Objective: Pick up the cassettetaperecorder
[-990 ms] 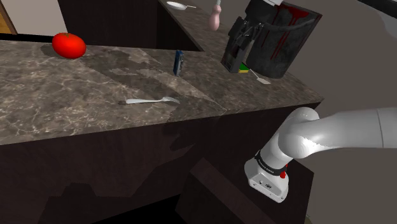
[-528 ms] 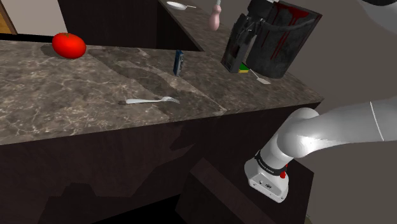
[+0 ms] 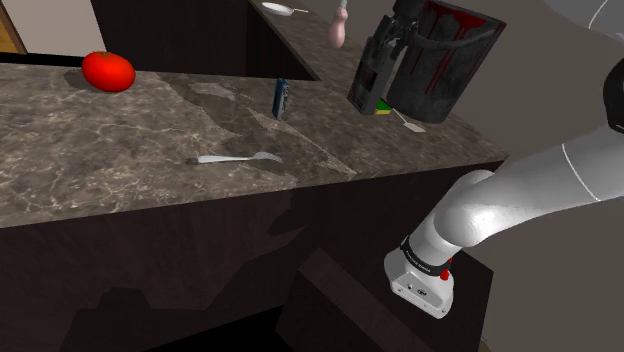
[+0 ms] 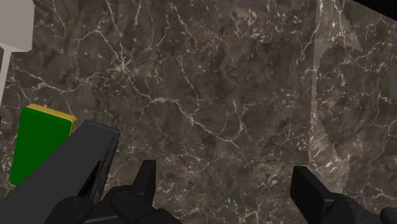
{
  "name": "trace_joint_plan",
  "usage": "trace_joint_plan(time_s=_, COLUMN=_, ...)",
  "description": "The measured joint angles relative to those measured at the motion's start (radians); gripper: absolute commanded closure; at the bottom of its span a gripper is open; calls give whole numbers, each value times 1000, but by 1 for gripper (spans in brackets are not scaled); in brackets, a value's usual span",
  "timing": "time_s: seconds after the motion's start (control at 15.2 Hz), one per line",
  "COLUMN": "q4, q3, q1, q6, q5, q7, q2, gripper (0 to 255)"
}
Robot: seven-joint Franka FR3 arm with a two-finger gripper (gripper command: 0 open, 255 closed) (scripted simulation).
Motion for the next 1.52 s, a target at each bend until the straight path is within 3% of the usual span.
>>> trace_joint_plan(time_s=0.33, q4=138, q3=-92, q1=-25, q6=-21, q5=-6, q7=-103, q2=148, gripper=0)
trace_joint_plan(time_s=0.86, q4=444, q3=-219, q1=-85, q6=-101, q5=52, q7=-266, q2=430, gripper=0)
trace_joint_plan(time_s=1.39, q4=331, q3=-220, q1=-86, q6=-3, q5=42, q7=-267, q2=417, gripper=0)
trace_joint_plan(time_s=1.45, q4=326, q3=-220, q1=-85, q6=1, q5=42, q7=-267, q2=415, gripper=255)
trace_joint_plan(time_s=1.52, q4=323, q3=-220, q1=-85, q6=4, q5=41, q7=-266, q2=415, gripper=255)
